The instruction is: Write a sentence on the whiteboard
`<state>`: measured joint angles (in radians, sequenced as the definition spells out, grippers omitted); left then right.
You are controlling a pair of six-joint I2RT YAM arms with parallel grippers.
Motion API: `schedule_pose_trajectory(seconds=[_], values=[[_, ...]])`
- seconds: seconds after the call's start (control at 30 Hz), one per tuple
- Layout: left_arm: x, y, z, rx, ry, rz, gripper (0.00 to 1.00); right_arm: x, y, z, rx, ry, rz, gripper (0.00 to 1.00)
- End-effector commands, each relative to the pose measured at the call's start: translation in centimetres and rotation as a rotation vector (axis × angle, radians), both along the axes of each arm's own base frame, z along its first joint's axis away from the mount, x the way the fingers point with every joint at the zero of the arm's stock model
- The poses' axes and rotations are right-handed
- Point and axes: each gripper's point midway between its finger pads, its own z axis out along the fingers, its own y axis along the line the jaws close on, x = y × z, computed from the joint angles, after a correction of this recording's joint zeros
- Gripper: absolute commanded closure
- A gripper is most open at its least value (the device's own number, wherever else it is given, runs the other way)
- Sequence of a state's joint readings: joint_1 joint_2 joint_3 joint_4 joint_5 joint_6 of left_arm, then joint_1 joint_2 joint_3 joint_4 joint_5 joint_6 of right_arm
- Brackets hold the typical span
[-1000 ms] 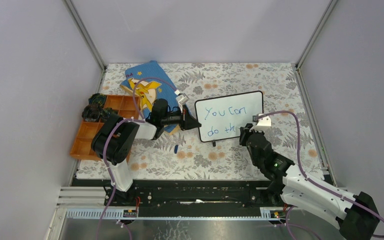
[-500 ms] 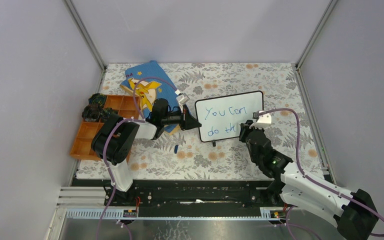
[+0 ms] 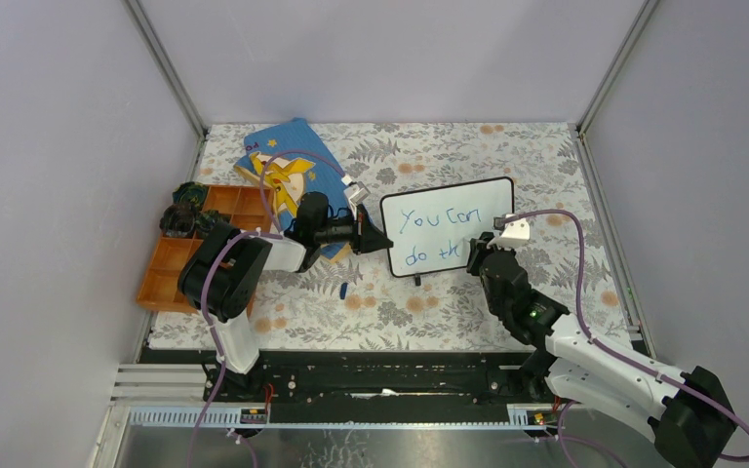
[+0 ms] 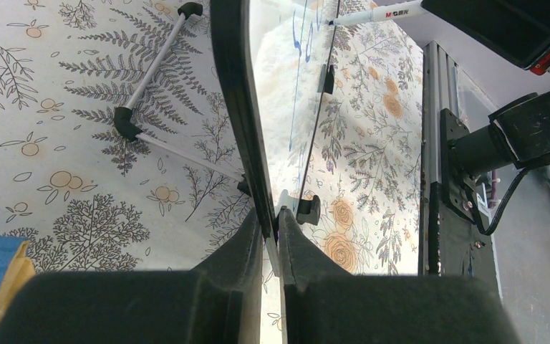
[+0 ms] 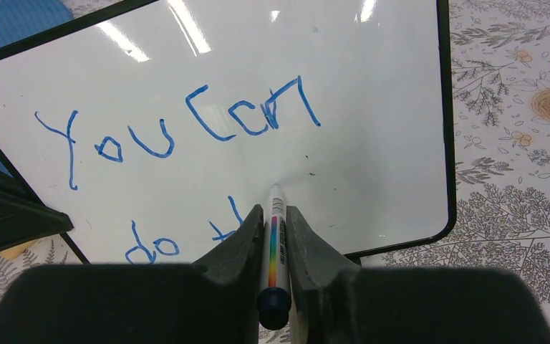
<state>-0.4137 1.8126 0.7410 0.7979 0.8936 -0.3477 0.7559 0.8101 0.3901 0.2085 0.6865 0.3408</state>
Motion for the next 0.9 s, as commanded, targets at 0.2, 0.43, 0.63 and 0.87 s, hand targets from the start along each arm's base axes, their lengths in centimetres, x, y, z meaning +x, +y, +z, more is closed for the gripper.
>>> schedule_pose_trajectory(seconds=[0.2,0.43,0.63,0.87], values=[[-1.8,0.0,-3.9,0.100,0.082,-0.020,1.00,0.5,0.5,1.2,0.052,-0.018,0.003,1.00],[-1.8,0.0,-3.9,0.101,0.082,-0.019,1.00,0.1,0.3,0.3,0.044,0.008,0.004,1.00],[-1.9,-0.1,-3.9,0.102,0.082,-0.020,1.00,-0.3,0.1,0.9,0.064,-0.001,0.008,1.00],[-1.8,-0.1,-3.9,0.102,0.082,-0.019,1.00,-1.1,-0.4,1.8,0.078,-0.012,0.022,1.00]])
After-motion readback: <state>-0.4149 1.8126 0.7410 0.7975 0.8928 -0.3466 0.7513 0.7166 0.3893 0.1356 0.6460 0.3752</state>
